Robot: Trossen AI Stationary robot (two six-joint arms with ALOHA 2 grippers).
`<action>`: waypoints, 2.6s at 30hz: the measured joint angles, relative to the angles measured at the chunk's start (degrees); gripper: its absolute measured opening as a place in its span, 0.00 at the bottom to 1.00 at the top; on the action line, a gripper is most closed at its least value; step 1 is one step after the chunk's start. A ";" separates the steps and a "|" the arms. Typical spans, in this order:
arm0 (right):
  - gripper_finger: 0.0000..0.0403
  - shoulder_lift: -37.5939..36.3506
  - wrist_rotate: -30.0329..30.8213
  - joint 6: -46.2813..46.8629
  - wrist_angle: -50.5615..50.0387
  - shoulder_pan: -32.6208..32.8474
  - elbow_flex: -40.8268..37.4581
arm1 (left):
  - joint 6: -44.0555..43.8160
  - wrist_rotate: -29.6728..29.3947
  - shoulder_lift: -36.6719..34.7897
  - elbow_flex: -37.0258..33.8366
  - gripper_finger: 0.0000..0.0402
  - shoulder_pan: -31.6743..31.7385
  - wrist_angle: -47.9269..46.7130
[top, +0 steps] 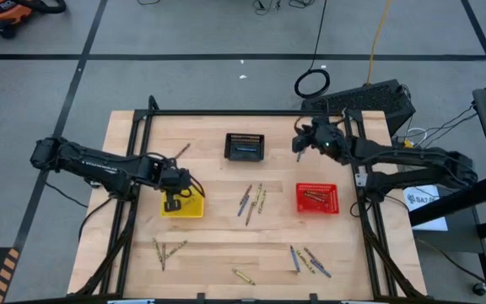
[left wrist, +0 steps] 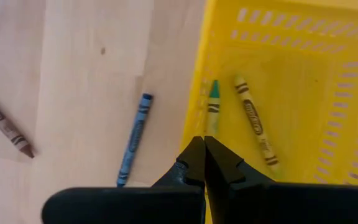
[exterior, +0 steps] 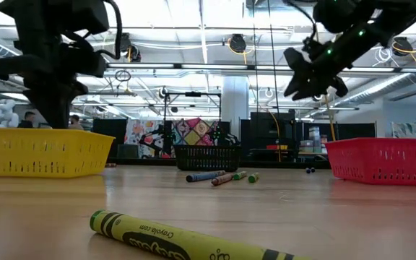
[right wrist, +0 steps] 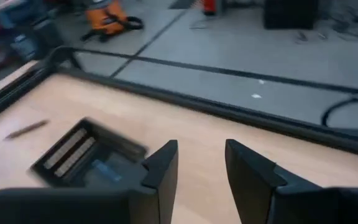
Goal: Sort crayons
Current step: Put the blue crayon into the black bin
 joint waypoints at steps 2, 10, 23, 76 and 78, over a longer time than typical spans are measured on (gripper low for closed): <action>0.30 0.66 -1.65 1.60 -1.88 -2.61 0.06 | 0.01 0.00 0.02 0.00 0.00 1.12 -0.03; 0.30 6.61 -10.61 5.16 -18.18 -8.97 7.79 | 0.03 0.00 0.02 0.00 0.00 3.16 -0.01; 0.30 16.86 -26.56 5.88 -31.79 -13.38 18.69 | 0.05 0.00 0.02 0.00 0.00 3.16 0.02; 0.30 33.96 -27.19 67.63 -25.37 53.39 27.89 | 0.07 0.00 0.02 0.02 0.00 3.16 0.08; 0.30 35.22 -27.21 69.03 -24.41 54.37 27.89 | 0.07 0.00 0.02 0.02 0.00 3.16 0.09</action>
